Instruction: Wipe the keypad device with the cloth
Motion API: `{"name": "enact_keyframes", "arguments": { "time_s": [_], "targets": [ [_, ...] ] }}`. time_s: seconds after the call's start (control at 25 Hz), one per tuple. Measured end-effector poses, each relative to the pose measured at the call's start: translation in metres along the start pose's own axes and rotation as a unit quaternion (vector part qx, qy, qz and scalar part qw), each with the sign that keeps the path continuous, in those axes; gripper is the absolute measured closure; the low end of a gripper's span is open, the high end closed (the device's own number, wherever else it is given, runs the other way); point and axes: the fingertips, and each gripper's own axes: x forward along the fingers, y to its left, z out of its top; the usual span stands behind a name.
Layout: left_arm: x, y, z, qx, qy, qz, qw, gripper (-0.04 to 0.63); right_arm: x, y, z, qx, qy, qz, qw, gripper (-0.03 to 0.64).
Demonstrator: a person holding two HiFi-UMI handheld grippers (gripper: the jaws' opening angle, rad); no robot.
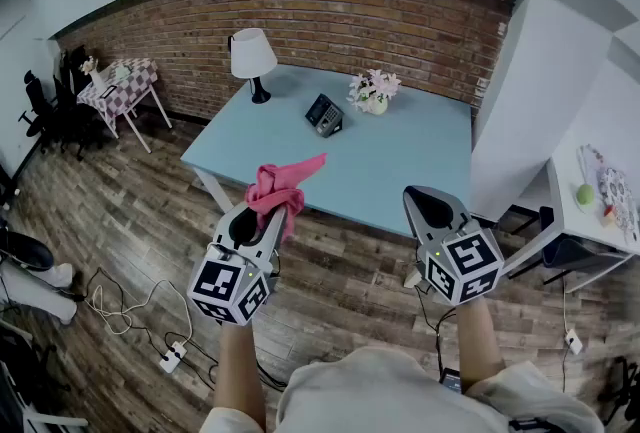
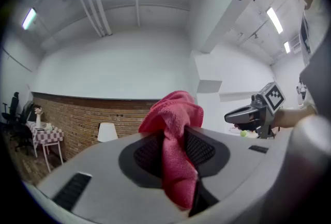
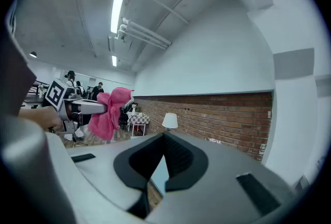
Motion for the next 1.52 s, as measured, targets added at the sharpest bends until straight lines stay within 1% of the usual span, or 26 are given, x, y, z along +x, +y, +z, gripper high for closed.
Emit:
{"name": "enact_keyframes", "arguments": {
  "time_s": [0.16,0.24,0.32,0.44,0.52,0.64,0.84,1.0,1.12,1.24,1.52],
  "targets": [
    [0.0,0.003,-0.002,-0.004,0.012,-0.001,0.9999,0.448,0.0,0.005,0.006,0.025,-0.019,0.007,0.999,0.6],
    [0.002,0.0,-0.011,-0.023,0.019,-0.004,0.9995,0.448,0.001,0.004,0.008,0.039,-0.028,0.008,0.999,0.6],
    [0.005,-0.006,-0.022,-0.046,0.025,-0.015,0.9985,0.448,0.003,0.003,0.007,0.034,-0.029,0.002,0.999,0.598],
    [0.003,-0.011,-0.037,-0.047,0.041,-0.027,0.9977,0.448,0.004,0.013,0.003,0.033,-0.028,0.003,0.999,0.598],
    [-0.002,-0.008,-0.04,-0.05,0.043,-0.031,0.9974,0.448,0.006,0.02,0.003,0.033,-0.022,0.006,0.999,0.598],
    [-0.01,0.002,-0.043,-0.057,0.043,-0.03,0.997,0.448,0.007,0.033,-0.001,0.04,-0.006,0.024,0.999,0.6],
    [-0.023,0.011,-0.06,-0.065,0.054,-0.033,0.9959,0.448,0.007,0.052,-0.009,0.043,-0.005,0.049,0.998,0.6],
    [-0.02,0.025,-0.063,-0.066,0.059,-0.03,0.9956,0.448,0.02,0.056,-0.009,0.055,0.0,0.067,0.996,0.6],
    [-0.009,0.035,-0.068,-0.074,0.059,-0.029,0.9951,0.448,0.034,0.057,-0.002,0.054,-0.003,0.08,0.995,0.6],
    [0.012,0.045,-0.073,-0.07,0.062,-0.023,0.9953,0.448,0.057,0.044,-0.005,0.047,-0.003,0.085,0.995,0.6],
    [0.09,0.069,-0.079,-0.06,0.066,-0.002,0.996,0.448,0.129,-0.02,-0.014,0.05,0.003,0.101,0.994,0.601]
  ]
}}
